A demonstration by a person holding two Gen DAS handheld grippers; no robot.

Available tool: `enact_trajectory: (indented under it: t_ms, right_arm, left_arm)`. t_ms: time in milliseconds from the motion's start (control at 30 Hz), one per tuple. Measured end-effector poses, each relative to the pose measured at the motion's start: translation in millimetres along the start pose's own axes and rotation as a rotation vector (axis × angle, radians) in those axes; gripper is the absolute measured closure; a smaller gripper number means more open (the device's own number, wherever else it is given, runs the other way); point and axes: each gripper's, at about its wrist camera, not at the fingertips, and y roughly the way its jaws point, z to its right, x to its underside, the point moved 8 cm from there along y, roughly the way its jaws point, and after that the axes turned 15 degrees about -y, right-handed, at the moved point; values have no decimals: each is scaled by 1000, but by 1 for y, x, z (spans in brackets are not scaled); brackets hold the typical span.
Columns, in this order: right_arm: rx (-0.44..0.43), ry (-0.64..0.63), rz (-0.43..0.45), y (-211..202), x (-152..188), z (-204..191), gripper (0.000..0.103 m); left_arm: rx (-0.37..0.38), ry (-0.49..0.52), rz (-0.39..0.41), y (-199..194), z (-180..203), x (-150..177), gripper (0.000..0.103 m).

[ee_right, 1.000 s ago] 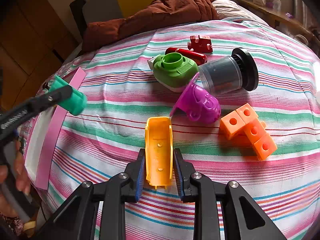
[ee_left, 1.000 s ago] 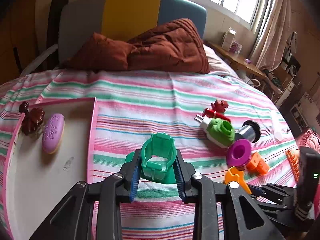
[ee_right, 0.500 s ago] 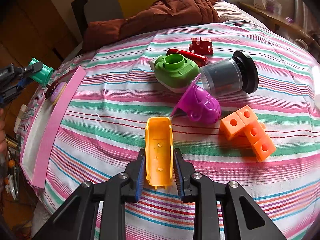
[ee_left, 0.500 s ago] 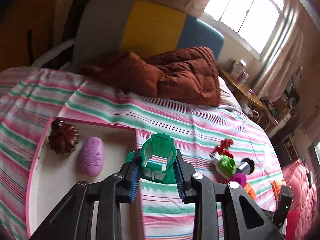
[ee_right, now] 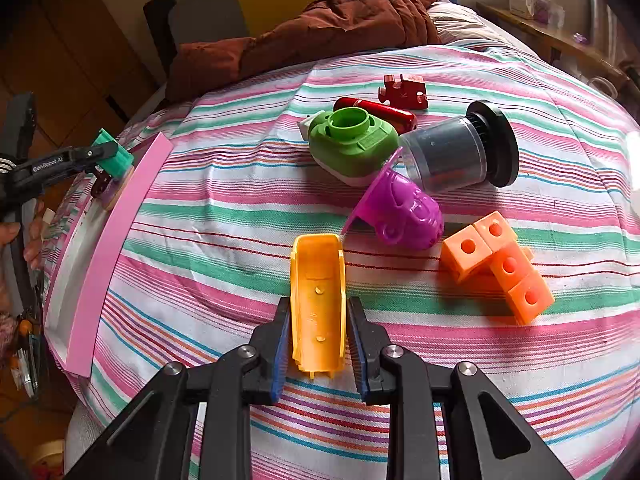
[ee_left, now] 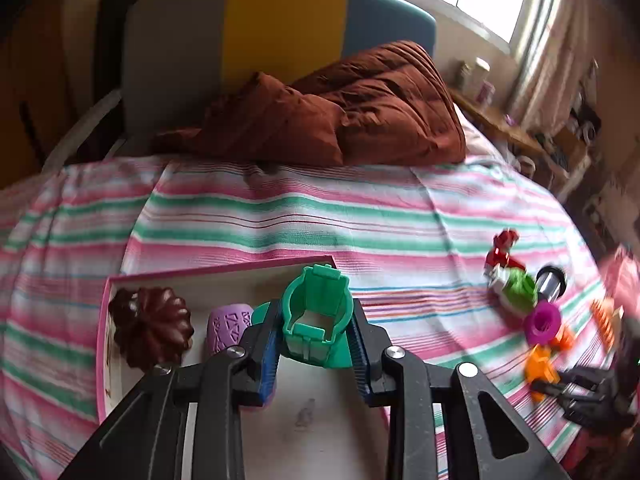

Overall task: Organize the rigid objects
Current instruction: 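Carry the green spool into the tray and release it with the left tool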

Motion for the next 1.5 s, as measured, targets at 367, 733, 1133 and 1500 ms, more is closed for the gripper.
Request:
enact_trajectory:
  t_ms: [367,733,1133,1500]
  right_arm:
    - [-2,3,2,0,1,0,76]
    - [2,-5,4,0,1,-1,76]
    - [-44,44,41,-4,-1,-1,77]
    - [-120,-56,76,-19,-16,-52,77]
  left_arm:
    - [-25,108,-46,23,-3,-9,71]
    - [2,-124,9,5,-29,-13,71]
    - [89,-297,65,-43,-18,30,67]
    - [44,-188,65,-70,-33,92,67]
